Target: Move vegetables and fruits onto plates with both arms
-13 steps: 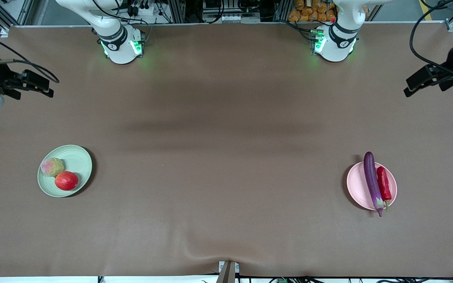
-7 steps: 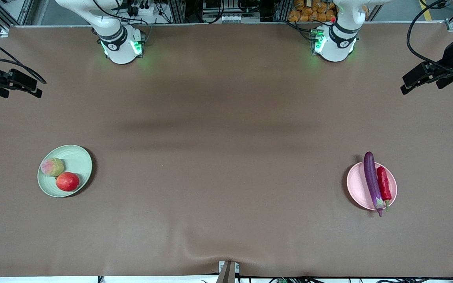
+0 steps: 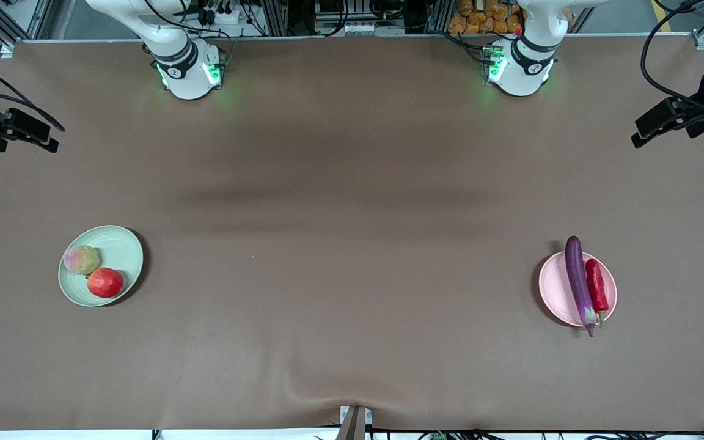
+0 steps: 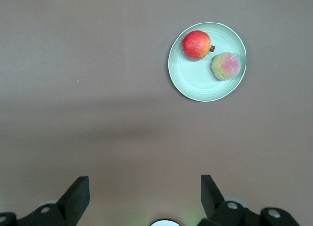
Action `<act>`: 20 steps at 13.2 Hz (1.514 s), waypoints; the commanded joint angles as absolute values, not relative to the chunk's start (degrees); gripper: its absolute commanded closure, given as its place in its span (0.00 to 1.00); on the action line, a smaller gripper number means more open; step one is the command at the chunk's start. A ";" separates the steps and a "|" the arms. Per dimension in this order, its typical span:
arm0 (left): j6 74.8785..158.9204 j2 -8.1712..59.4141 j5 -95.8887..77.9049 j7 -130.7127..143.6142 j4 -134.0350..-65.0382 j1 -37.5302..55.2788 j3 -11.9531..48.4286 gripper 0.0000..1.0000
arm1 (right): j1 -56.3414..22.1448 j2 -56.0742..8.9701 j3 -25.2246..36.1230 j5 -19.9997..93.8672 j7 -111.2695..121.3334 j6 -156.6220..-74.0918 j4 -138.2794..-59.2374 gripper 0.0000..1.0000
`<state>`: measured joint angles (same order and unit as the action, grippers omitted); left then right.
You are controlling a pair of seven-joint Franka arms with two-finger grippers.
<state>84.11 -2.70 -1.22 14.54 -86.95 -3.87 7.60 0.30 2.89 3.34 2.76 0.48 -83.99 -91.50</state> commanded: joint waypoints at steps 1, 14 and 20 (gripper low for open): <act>83.32 -3.52 -1.32 12.05 -86.84 -4.83 7.65 0.00 | -0.27 3.25 4.13 1.93 0.35 -83.06 -91.41 0.00; 81.92 -3.34 -1.23 12.13 -84.99 -4.66 7.64 0.00 | 0.00 2.55 4.04 2.02 -0.18 -81.83 -91.32 0.00; 80.95 -3.16 -1.23 12.22 -84.99 -4.57 7.91 0.00 | 0.00 2.64 3.96 2.11 -0.18 -81.56 -91.32 0.00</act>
